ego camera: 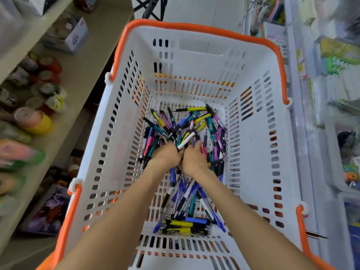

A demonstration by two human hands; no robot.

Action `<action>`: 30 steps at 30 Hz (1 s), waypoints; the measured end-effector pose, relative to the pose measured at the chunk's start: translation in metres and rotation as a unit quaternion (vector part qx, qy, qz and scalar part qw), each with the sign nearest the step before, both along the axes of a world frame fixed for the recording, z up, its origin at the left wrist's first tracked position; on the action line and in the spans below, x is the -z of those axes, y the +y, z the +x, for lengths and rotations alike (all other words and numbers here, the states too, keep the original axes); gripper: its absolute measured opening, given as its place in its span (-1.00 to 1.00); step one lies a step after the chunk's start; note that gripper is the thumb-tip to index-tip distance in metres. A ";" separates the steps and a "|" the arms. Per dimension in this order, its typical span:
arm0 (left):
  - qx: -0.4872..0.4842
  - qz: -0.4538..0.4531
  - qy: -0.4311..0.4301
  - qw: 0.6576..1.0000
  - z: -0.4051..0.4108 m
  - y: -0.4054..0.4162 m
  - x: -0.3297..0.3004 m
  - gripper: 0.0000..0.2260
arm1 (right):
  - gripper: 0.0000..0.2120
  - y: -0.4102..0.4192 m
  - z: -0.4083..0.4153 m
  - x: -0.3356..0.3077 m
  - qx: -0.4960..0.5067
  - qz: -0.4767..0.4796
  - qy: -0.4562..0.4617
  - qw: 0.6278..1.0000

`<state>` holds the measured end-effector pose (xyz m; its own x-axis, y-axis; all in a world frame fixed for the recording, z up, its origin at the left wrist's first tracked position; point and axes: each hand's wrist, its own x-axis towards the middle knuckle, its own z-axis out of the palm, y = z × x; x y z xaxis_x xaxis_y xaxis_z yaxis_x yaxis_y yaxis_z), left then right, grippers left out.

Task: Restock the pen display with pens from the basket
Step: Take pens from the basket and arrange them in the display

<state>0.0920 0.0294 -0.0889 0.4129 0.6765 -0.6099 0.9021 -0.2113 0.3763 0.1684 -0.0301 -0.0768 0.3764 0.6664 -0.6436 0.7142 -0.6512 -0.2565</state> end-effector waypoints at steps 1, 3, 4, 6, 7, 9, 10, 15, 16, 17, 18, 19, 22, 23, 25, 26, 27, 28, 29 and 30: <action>-0.028 -0.030 -0.027 0.999 0.000 -0.002 0.002 -0.64 | -0.46 -0.001 0.002 0.000 0.007 0.004 0.025 1.000; -0.078 -0.100 -0.096 0.987 -0.003 -0.006 0.002 -0.68 | -0.73 -0.005 0.007 -0.001 0.028 0.035 0.096 0.994; -0.097 -0.145 -0.120 0.977 -0.006 -0.008 -0.002 -0.70 | -0.91 -0.009 0.009 -0.005 0.047 0.046 0.138 0.988; -0.142 -0.231 -0.145 0.952 -0.012 -0.012 -0.017 -0.70 | -0.86 -0.019 0.010 -0.017 0.094 0.071 0.216 0.969; -0.166 -0.259 -0.153 0.939 -0.015 -0.014 -0.023 -0.65 | -0.84 -0.024 0.010 -0.024 0.109 0.082 0.240 0.961; -0.197 -0.282 -0.176 0.922 -0.021 -0.019 -0.035 -0.52 | -0.77 -0.033 0.011 -0.041 0.119 0.114 0.259 0.952; -0.208 -0.293 -0.192 0.913 -0.023 -0.022 -0.041 -0.49 | -0.77 -0.036 0.012 -0.049 0.114 0.126 0.262 0.950; -0.313 -0.336 -0.263 0.848 -0.030 -0.035 -0.068 -0.59 | -0.80 -0.050 0.014 -0.080 0.088 0.170 0.242 0.951; -0.325 -0.347 -0.279 0.834 -0.033 -0.037 -0.073 -0.64 | -0.77 -0.051 0.014 -0.086 0.072 0.173 0.230 0.955; -0.335 -0.354 -0.296 0.822 -0.036 -0.038 -0.075 -0.69 | -0.72 -0.053 0.015 -0.093 0.059 0.168 0.230 0.957; -0.348 -0.361 -0.312 0.807 -0.040 -0.037 -0.080 -0.73 | -0.68 -0.054 0.017 -0.098 0.047 0.156 0.245 0.956; -0.361 -0.364 -0.325 0.795 -0.043 -0.036 -0.085 -0.77 | -0.65 -0.055 0.019 -0.104 0.027 0.143 0.267 0.953; -0.363 -0.392 -0.369 0.761 -0.053 -0.029 -0.094 -0.82 | -0.75 -0.052 0.029 -0.113 0.006 0.147 0.264 0.953; -0.348 -0.415 -0.378 0.751 -0.055 -0.027 -0.098 -0.81 | -0.75 -0.049 0.033 -0.113 0.053 0.169 0.255 0.951; -0.331 -0.469 -0.383 0.724 -0.055 -0.025 -0.107 -0.74 | -0.75 -0.041 0.039 -0.113 0.156 0.210 0.261 0.929; -0.319 -0.489 -0.374 0.721 -0.054 -0.026 -0.112 -0.73 | -0.77 -0.038 0.038 -0.113 0.192 0.223 0.285 0.912; -0.293 -0.503 -0.358 0.730 -0.053 -0.026 -0.115 -0.74 | -0.78 -0.036 0.037 -0.112 0.219 0.229 0.320 0.893; -0.261 -0.517 -0.335 0.744 -0.051 -0.028 -0.119 -0.78 | -0.77 -0.035 0.036 -0.110 0.242 0.233 0.363 0.869; -0.228 -0.531 -0.309 0.755 -0.050 -0.030 -0.120 -0.84 | -0.73 -0.036 0.035 -0.110 0.260 0.233 0.402 0.847; -0.204 -0.547 -0.286 0.760 -0.051 -0.032 -0.121 -0.88 | -0.65 -0.036 0.034 -0.108 0.268 0.231 0.426 0.833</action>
